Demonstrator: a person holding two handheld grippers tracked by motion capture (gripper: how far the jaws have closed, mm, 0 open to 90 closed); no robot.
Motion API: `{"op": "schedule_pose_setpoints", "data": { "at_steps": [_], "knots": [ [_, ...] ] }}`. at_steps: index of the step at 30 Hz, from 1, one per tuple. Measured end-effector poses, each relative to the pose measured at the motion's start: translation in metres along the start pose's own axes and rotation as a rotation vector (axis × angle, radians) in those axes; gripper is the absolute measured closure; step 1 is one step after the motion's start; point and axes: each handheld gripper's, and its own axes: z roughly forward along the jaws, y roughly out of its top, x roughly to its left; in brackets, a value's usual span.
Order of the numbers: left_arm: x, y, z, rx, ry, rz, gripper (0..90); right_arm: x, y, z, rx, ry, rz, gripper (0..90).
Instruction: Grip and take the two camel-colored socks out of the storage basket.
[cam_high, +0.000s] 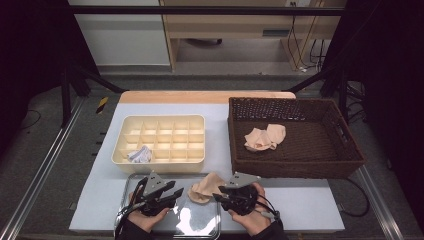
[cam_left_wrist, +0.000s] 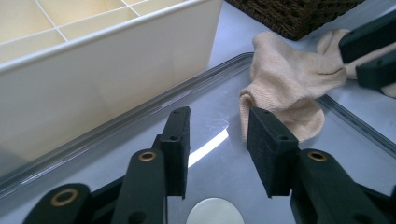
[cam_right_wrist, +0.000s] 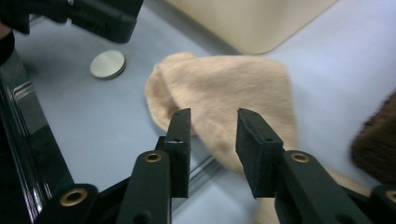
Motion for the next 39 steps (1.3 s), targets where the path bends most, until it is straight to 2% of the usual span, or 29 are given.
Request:
{"op": "schedule_pose_setpoints", "data": {
  "at_steps": [3,6,8,9,12,18,23,27,33,35,39],
  "knots": [
    [0.002,0.000,-0.002,-0.007,-0.004,-0.008,63.3,0.004,-0.002,0.008,0.024,0.006,-0.015,62.4],
    [0.002,0.000,-0.002,-0.005,-0.013,-0.013,64.7,0.004,-0.005,0.014,0.045,-0.012,-0.034,63.7],
    [0.002,0.000,-0.001,-0.003,-0.015,-0.012,64.6,0.002,-0.005,0.016,0.048,-0.036,-0.042,70.2],
    [0.001,0.000,-0.001,-0.004,-0.016,-0.013,64.0,0.001,-0.005,0.017,0.052,-0.045,-0.037,76.8],
    [0.001,-0.001,-0.001,-0.004,-0.014,-0.014,59.5,-0.001,-0.005,0.016,0.046,-0.041,-0.020,88.4],
    [-0.004,0.001,0.002,-0.005,-0.006,-0.010,48.0,-0.001,-0.001,0.004,-0.001,0.012,0.038,89.2],
    [-0.011,0.001,0.008,0.004,-0.014,0.002,44.8,0.003,0.006,-0.006,-0.031,0.051,0.064,89.3],
    [-0.016,0.001,0.015,0.010,-0.014,0.007,44.6,0.005,0.008,-0.008,-0.042,0.059,0.066,89.2],
    [-0.023,0.003,0.026,0.006,-0.005,0.016,46.4,0.002,0.005,-0.003,-0.048,0.044,0.079,89.2],
    [-0.023,0.003,0.028,0.010,-0.011,0.006,49.5,0.003,0.005,-0.004,-0.052,0.051,0.077,89.2],
    [-0.024,0.002,0.033,0.035,-0.016,0.012,55.3,0.007,0.008,-0.008,-0.069,0.072,0.064,89.2]
  ]
}}
